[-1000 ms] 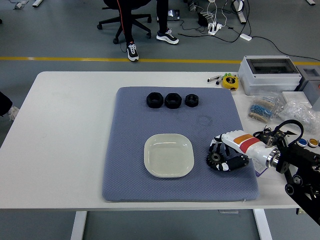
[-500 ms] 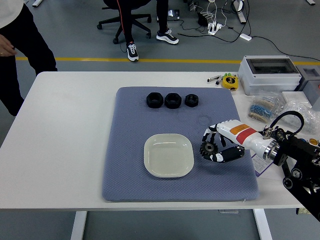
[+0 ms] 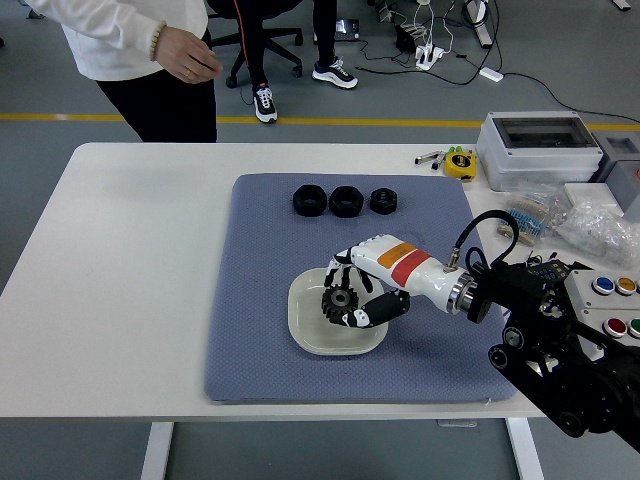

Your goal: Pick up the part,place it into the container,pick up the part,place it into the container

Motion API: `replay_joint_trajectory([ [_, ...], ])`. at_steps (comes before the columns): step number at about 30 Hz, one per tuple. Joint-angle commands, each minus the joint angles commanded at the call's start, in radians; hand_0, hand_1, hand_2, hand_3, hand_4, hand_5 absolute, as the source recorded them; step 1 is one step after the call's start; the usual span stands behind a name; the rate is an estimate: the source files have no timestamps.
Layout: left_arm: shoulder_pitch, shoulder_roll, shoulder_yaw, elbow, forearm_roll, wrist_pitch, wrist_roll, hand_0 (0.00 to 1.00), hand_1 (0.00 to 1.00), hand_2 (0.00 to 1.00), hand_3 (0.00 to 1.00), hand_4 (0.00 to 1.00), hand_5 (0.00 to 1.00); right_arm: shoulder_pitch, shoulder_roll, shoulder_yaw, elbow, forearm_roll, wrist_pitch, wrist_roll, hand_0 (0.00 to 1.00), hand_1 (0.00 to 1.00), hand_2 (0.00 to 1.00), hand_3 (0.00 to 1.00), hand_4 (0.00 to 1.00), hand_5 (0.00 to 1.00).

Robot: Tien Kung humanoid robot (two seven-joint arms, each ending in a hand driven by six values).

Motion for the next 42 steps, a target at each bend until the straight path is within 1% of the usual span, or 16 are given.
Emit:
replay_joint_trajectory([
  [3, -0.001, 0.001, 0.005, 0.0, -0.006, 0.001, -0.001, 0.704, 0.66, 0.652, 0.556, 0.628, 0.572, 0.005, 0.007, -0.009, -0.022, -0.029, 0.01, 0.004, 0.357, 0.534, 0.638, 0.647, 0.984, 0.445],
  [4, -0.001, 0.002, 0.003, 0.0, -0.005, 0.001, -0.001, 0.704, 0.659, 0.653, 0.557, 0.629, 0.571, 0.005, 0.007, -0.01, -0.026, -0.032, 0.01, 0.005, 0.612, 0.71, 0.837, 0.968, 0.998, 0.494],
  [9, 0.0, 0.003, -0.003, 0.0, 0.007, -0.002, 0.001, 0.704, 0.659, 0.653, 0.557, 0.629, 0.571, 0.004, 0.004, -0.006, -0.031, -0.027, -0.009, 0.012, 0.612, 0.71, 0.837, 0.968, 0.998, 0.494],
  [10, 0.001, 0.003, -0.005, 0.0, 0.011, -0.002, 0.002, 0.704, 0.66, 0.654, 0.556, 0.63, 0.574, 0.003, 0.003, -0.003, -0.03, -0.024, -0.016, 0.012, 0.672, 0.751, 0.891, 0.998, 0.998, 0.504],
  [15, 0.002, 0.003, -0.006, 0.0, 0.012, -0.003, 0.003, 0.704, 0.66, 0.654, 0.556, 0.63, 0.574, -0.005, -0.005, 0.014, -0.017, -0.004, -0.044, 0.012, 0.672, 0.751, 0.891, 0.998, 0.998, 0.504],
  [16, 0.003, 0.003, -0.007, 0.0, 0.012, -0.002, 0.002, 0.704, 0.66, 0.654, 0.556, 0.628, 0.573, -0.006, -0.007, 0.018, -0.013, 0.003, -0.05, 0.013, 0.632, 0.722, 0.855, 0.978, 0.998, 0.503],
  [19, 0.004, 0.003, -0.008, 0.0, 0.012, -0.001, 0.002, 0.704, 0.66, 0.654, 0.556, 0.628, 0.573, -0.012, -0.015, 0.037, 0.01, 0.035, -0.073, 0.014, 0.632, 0.722, 0.855, 0.978, 0.998, 0.503],
  [21, 0.004, 0.003, -0.009, 0.0, 0.012, -0.001, 0.002, 0.704, 0.66, 0.654, 0.556, 0.628, 0.573, -0.016, -0.021, 0.049, 0.028, 0.051, -0.081, 0.015, 0.632, 0.722, 0.855, 0.978, 0.998, 0.503],
  [22, 0.004, 0.003, -0.008, 0.001, 0.011, -0.001, 0.002, 0.705, 0.66, 0.653, 0.556, 0.629, 0.574, -0.017, -0.024, 0.054, 0.036, 0.057, -0.082, 0.016, 0.498, 0.629, 0.722, 0.868, 0.998, 0.486],
  [27, 0.003, 0.003, -0.01, 0.001, 0.014, -0.002, 0.002, 0.705, 0.66, 0.653, 0.556, 0.629, 0.574, -0.022, -0.041, 0.063, 0.065, 0.082, -0.097, 0.029, 0.498, 0.629, 0.722, 0.868, 0.998, 0.486],
  [28, 0.003, 0.003, -0.011, 0.001, 0.017, -0.003, 0.002, 0.705, 0.66, 0.655, 0.556, 0.629, 0.574, -0.022, -0.045, 0.063, 0.067, 0.086, -0.102, 0.033, 0.449, 0.593, 0.686, 0.82, 0.998, 0.483],
  [33, 0.003, 0.002, -0.015, 0.001, 0.019, -0.003, 0.002, 0.705, 0.66, 0.655, 0.556, 0.629, 0.574, -0.028, -0.053, 0.068, 0.071, 0.091, -0.113, 0.039, 0.449, 0.593, 0.686, 0.82, 0.998, 0.483],
  [34, 0.003, 0.002, -0.015, 0.001, 0.02, -0.003, 0.002, 0.705, 0.66, 0.654, 0.556, 0.628, 0.573, -0.029, -0.054, 0.069, 0.071, 0.092, -0.114, 0.039, 0.425, 0.58, 0.675, 0.801, 0.998, 0.476],
  [42, 0.002, 0.001, -0.016, 0.001, 0.02, -0.003, 0.002, 0.704, 0.662, 0.653, 0.556, 0.628, 0.573, -0.034, -0.062, 0.076, 0.067, 0.093, -0.116, 0.038, 0.415, 0.574, 0.671, 0.795, 0.998, 0.472],
])
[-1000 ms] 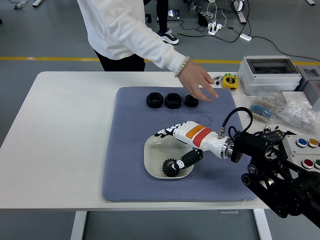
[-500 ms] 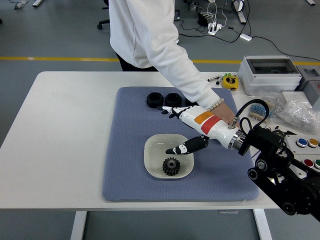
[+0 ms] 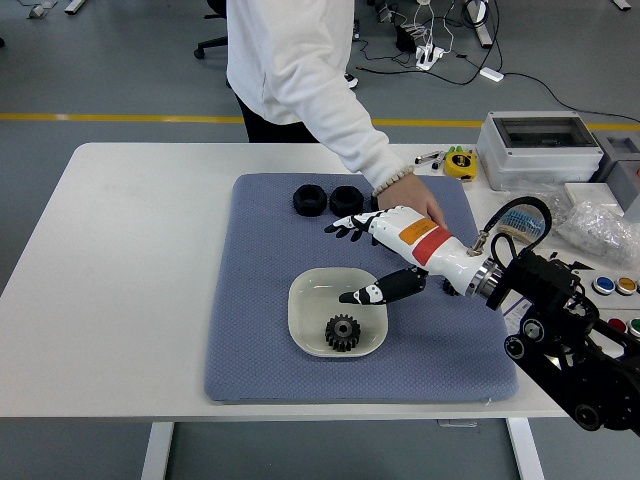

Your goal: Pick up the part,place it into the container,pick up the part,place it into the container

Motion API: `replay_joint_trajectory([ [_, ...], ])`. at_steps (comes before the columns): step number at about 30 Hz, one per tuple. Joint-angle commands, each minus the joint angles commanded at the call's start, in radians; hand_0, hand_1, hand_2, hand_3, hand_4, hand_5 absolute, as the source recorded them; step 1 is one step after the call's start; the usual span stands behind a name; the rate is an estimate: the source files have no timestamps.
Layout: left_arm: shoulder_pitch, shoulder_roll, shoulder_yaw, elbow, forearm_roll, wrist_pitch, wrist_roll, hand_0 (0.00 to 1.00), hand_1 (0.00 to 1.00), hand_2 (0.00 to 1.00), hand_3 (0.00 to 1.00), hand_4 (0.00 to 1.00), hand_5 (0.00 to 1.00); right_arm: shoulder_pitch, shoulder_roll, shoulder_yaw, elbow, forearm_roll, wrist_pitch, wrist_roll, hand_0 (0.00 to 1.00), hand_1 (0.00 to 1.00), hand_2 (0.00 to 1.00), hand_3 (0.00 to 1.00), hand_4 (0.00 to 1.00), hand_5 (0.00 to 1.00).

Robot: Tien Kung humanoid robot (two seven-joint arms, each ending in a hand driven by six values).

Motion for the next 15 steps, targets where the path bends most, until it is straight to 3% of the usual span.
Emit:
replay_joint_trajectory([
  [9, -0.003, -0.001, 0.002, 0.0, -0.004, 0.001, 0.0, 0.704, 0.661, 0.654, 0.555, 0.627, 0.573, 0.0, -0.05, 0.043, -0.093, -0.038, -0.007, -0.004, 0.415, 0.564, 0.664, 0.785, 0.998, 0.465],
  [11, -0.003, -0.001, 0.004, 0.0, -0.008, 0.001, -0.001, 0.704, 0.661, 0.654, 0.556, 0.627, 0.573, -0.001, -0.064, 0.054, -0.115, -0.057, 0.014, -0.018, 0.427, 0.562, 0.658, 0.783, 0.998, 0.467],
  [14, -0.002, -0.001, 0.005, 0.0, -0.01, 0.001, -0.001, 0.704, 0.661, 0.654, 0.556, 0.627, 0.573, -0.003, -0.09, 0.072, -0.148, -0.08, 0.108, -0.069, 0.427, 0.562, 0.658, 0.783, 0.998, 0.467],
  [15, -0.002, -0.001, 0.005, 0.0, -0.009, 0.001, -0.001, 0.704, 0.661, 0.654, 0.556, 0.627, 0.573, -0.003, -0.094, 0.074, -0.154, -0.083, 0.12, -0.074, 0.427, 0.562, 0.658, 0.783, 0.998, 0.467],
])
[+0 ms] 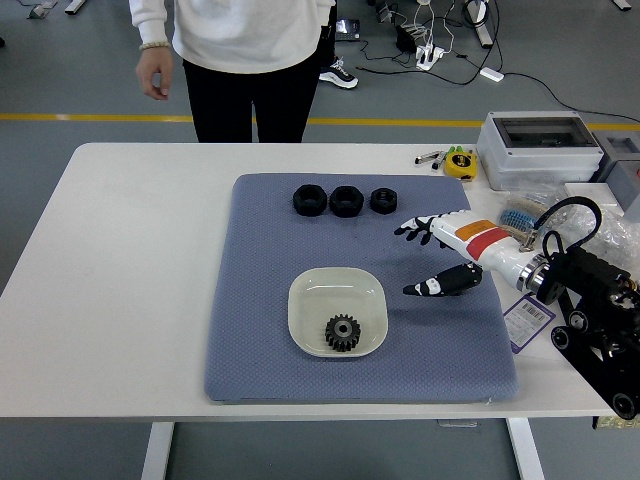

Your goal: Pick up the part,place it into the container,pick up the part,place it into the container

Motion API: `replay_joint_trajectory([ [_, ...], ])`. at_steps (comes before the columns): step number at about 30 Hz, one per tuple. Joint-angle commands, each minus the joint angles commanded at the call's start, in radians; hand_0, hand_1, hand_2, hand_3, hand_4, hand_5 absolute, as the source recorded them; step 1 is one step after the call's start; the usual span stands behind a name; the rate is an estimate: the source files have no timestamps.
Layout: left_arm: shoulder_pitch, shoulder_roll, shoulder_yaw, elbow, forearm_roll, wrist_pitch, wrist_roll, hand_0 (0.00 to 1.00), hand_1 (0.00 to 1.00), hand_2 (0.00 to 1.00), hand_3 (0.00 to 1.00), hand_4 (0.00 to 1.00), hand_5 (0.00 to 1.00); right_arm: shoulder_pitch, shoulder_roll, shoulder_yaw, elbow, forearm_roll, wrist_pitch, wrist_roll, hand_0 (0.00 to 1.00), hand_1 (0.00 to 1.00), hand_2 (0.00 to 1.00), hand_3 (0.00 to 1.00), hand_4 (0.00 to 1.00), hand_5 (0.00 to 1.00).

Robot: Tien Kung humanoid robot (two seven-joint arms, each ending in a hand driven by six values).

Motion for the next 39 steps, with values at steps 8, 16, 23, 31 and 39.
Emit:
replay_joint_trajectory([
  [8, 0.0, -0.002, -0.002, -0.001, 0.01, -0.004, 0.001, 0.703, 0.664, 0.654, 0.556, 0.626, 0.572, 0.017, -0.014, 0.003, -0.075, -0.023, 0.01, -0.016, 0.455, 0.574, 0.667, 0.782, 0.998, 0.466],
  [16, -0.002, -0.004, 0.005, -0.001, -0.003, -0.002, -0.001, 0.703, 0.664, 0.654, 0.556, 0.626, 0.572, 0.018, -0.018, -0.003, -0.111, -0.017, -0.021, -0.003, 0.441, 0.561, 0.66, 0.688, 0.991, 0.466],
  [23, 0.001, -0.006, -0.001, -0.002, 0.009, -0.005, 0.002, 0.703, 0.665, 0.653, 0.556, 0.626, 0.572, 0.023, -0.002, -0.036, -0.169, 0.008, -0.057, 0.01, 0.421, 0.549, 0.645, 0.617, 0.976, 0.463],
  [31, 0.004, -0.008, -0.001, -0.005, 0.012, -0.008, 0.004, 0.703, 0.665, 0.653, 0.556, 0.625, 0.572, 0.026, 0.014, -0.044, -0.201, 0.027, -0.088, 0.018, 0.377, 0.523, 0.613, 0.569, 0.953, 0.48],
  [39, 0.002, -0.008, 0.003, -0.006, 0.011, -0.01, 0.003, 0.703, 0.665, 0.65, 0.556, 0.627, 0.573, 0.029, 0.015, -0.05, -0.231, 0.03, -0.098, 0.021, 0.357, 0.506, 0.591, 0.55, 0.939, 0.479],
])
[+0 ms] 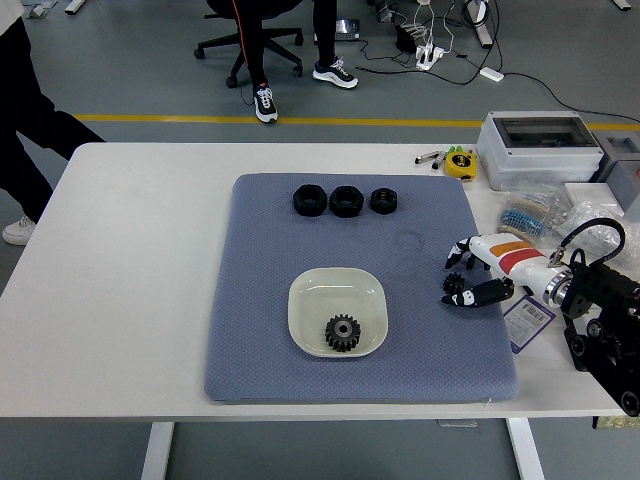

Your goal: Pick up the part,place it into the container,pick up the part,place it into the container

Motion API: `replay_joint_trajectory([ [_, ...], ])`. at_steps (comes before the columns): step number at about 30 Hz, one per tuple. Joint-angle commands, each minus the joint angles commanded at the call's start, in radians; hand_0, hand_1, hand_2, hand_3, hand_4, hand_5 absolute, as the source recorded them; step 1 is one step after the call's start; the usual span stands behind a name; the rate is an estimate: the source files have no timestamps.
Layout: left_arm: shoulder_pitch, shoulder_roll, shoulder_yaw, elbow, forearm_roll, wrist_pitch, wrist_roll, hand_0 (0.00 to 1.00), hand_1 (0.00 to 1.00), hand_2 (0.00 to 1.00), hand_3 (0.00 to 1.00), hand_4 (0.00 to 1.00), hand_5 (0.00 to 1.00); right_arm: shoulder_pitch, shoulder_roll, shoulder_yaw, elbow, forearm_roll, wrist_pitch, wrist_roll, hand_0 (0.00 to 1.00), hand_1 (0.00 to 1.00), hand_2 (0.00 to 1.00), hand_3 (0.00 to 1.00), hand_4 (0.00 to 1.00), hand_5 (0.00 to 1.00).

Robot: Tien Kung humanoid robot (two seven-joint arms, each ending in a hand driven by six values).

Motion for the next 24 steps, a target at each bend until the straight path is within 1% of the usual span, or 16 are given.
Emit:
replay_joint_trajectory([
  [9, -0.003, 0.001, -0.001, 0.0, 0.004, 0.0, 0.0, 0.703, 0.666, 0.653, 0.556, 0.627, 0.572, 0.004, -0.012, 0.0, -0.004, -0.016, 0.004, 0.0, 0.352, 0.501, 0.585, 0.551, 0.934, 0.481],
  [10, -0.003, 0.001, -0.002, 0.0, 0.005, 0.0, 0.0, 0.702, 0.666, 0.653, 0.557, 0.626, 0.572, 0.005, -0.013, -0.001, -0.004, -0.017, 0.004, 0.0, 0.347, 0.493, 0.575, 0.549, 0.916, 0.482],
  [13, -0.005, 0.001, -0.003, 0.0, 0.007, -0.001, 0.001, 0.702, 0.666, 0.653, 0.557, 0.626, 0.572, 0.01, -0.015, -0.007, -0.003, -0.02, 0.005, 0.001, 0.347, 0.493, 0.575, 0.549, 0.916, 0.482],
  [15, -0.005, 0.0, -0.003, 0.0, 0.008, -0.001, 0.001, 0.702, 0.666, 0.653, 0.557, 0.626, 0.572, 0.012, -0.015, -0.012, -0.003, -0.024, 0.003, 0.0, 0.347, 0.493, 0.575, 0.549, 0.916, 0.482],
  [16, -0.005, 0.0, -0.003, 0.0, 0.008, -0.001, 0.001, 0.703, 0.666, 0.653, 0.557, 0.628, 0.572, 0.013, -0.014, -0.013, -0.004, -0.025, 0.002, 0.0, 0.345, 0.484, 0.562, 0.541, 0.891, 0.481],
  [21, -0.006, -0.001, -0.002, -0.001, 0.007, -0.001, 0.001, 0.703, 0.666, 0.653, 0.557, 0.628, 0.572, 0.018, -0.007, -0.024, -0.009, -0.038, -0.006, 0.0, 0.345, 0.484, 0.562, 0.541, 0.891, 0.481],
  [22, -0.006, -0.001, -0.002, -0.001, 0.007, -0.001, 0.001, 0.703, 0.667, 0.653, 0.557, 0.628, 0.573, 0.019, -0.007, -0.027, -0.01, -0.039, -0.008, 0.001, 0.327, 0.464, 0.544, 0.526, 0.858, 0.484],
  [24, -0.006, -0.002, -0.002, -0.001, 0.007, -0.001, 0.001, 0.703, 0.667, 0.653, 0.557, 0.628, 0.573, 0.021, -0.006, -0.035, -0.015, -0.041, -0.012, 0.001, 0.327, 0.464, 0.544, 0.526, 0.858, 0.484],
])
